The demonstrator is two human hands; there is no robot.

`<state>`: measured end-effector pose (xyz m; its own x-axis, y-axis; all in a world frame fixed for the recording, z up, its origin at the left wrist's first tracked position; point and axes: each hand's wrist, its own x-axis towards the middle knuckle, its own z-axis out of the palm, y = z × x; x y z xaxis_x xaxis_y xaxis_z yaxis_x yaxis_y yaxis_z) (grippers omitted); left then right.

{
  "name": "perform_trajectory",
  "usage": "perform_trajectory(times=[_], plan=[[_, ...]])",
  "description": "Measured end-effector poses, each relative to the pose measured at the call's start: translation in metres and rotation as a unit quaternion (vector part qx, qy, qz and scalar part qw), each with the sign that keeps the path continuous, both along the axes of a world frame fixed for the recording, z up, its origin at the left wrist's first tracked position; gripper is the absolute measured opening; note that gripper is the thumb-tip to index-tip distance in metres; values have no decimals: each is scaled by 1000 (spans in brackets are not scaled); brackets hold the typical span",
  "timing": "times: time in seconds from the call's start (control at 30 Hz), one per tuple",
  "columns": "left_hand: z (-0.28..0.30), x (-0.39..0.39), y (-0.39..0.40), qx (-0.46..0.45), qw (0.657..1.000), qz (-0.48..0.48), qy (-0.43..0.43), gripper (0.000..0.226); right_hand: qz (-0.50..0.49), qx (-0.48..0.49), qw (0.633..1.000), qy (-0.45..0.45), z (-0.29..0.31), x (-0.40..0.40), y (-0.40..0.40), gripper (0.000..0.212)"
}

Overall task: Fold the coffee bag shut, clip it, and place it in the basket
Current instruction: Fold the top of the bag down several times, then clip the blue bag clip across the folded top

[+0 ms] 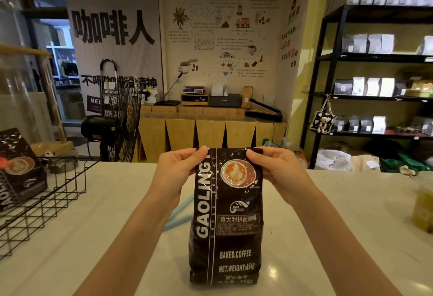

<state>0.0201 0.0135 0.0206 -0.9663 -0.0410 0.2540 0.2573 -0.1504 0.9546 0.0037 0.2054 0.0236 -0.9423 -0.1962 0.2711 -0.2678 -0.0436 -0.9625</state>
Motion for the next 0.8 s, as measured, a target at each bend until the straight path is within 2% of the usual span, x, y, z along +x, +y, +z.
perform_trajectory(times=[0.1, 0.23, 0.33, 0.4, 0.47, 0.53, 0.57, 0.6, 0.73, 0.8], plan=[[3, -1, -8, -68, 997, -35, 7, 23, 6, 2, 1000, -2, -2, -1, 0, 11], [8, -3, -27, -148, 985, -83, -34, 42, 6, -1, 1000, 7, -5, -2, -3, 11], [0, -13, -51, -278, 958, -48, -51, 26, 3, -17, 1000, 0, -6, -4, -2, 11], [-18, -23, -65, -426, 902, -17, -71, 18, -4, -18, 1000, -4, -8, -5, -3, 11], [-42, -35, -71, -554, 826, -24, -105, 20, -13, -21, 1000, -7, -9, -5, -3, 11], [-65, -44, -70, -631, 764, -30, -133, 22, -20, -25, 999, -6, -10, -5, -4, 10], [-75, -48, -70, -650, 747, -24, -141, 23, -22, -25, 999, -6, -11, -5, -3, 10], [-83, -51, -70, -654, 742, -14, -146, 23, -23, -26, 999, -6, -11, -5, -3, 10], [-96, -58, -71, -637, 760, 35, -129, 7, -21, -29, 999, 0, -13, -6, -3, 10], [-94, -61, -71, -583, 802, 65, -109, 10, -19, -32, 999, 4, -13, -6, -3, 10]])
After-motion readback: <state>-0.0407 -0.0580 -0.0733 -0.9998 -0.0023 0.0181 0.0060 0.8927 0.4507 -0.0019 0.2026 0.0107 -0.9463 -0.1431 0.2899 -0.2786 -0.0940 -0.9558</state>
